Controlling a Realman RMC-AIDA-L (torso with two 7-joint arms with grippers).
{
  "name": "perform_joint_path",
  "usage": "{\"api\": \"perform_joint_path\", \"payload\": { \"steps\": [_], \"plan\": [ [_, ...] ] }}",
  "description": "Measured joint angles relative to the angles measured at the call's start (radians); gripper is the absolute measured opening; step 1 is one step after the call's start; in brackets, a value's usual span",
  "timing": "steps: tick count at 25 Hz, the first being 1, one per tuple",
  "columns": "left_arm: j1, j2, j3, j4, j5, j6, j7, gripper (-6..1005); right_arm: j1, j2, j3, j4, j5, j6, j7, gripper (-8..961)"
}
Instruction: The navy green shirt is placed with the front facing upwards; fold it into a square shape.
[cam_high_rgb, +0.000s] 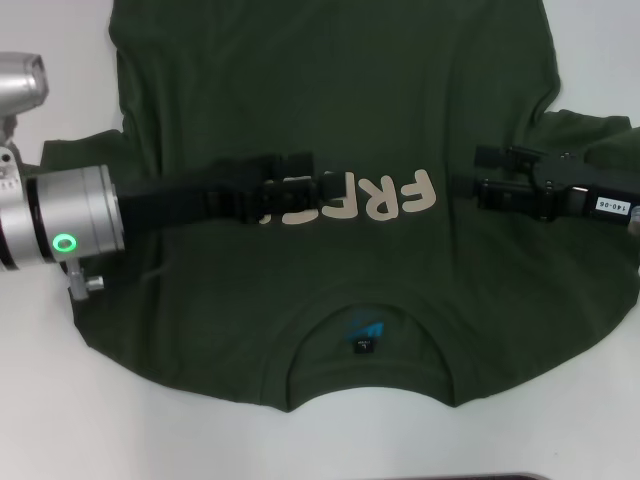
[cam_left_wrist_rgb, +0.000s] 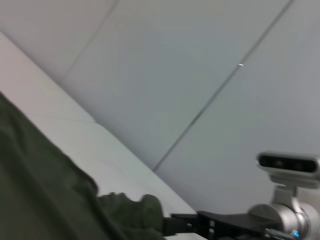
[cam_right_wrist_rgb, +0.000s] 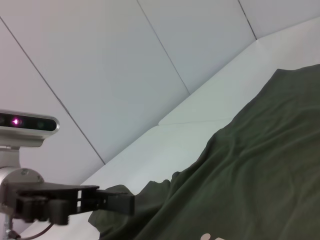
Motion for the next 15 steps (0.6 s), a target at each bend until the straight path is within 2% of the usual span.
{"api": "perform_joint_path", "payload": {
  "steps": [4, 8, 15],
  "plan": [
    [-0.002, 0.016, -0.035, 0.001, 0.002, -0.036, -0.033, 871, 0.0, 0.0, 0.0, 0.0, 0.002, 0.0, 0.0, 915],
    [0.001, 0.029, -0.106, 0.02, 0.05, -0.076, -0.095, 871, 0.0, 0.0, 0.0, 0.0, 0.004, -0.003, 0.001, 915],
    [0.045, 0.044, -0.2, 0.11, 0.137, -0.206, -0.196, 872, 0.001, 0.0, 0.002, 0.0, 0.005, -0.001, 0.003, 915]
  ]
}}
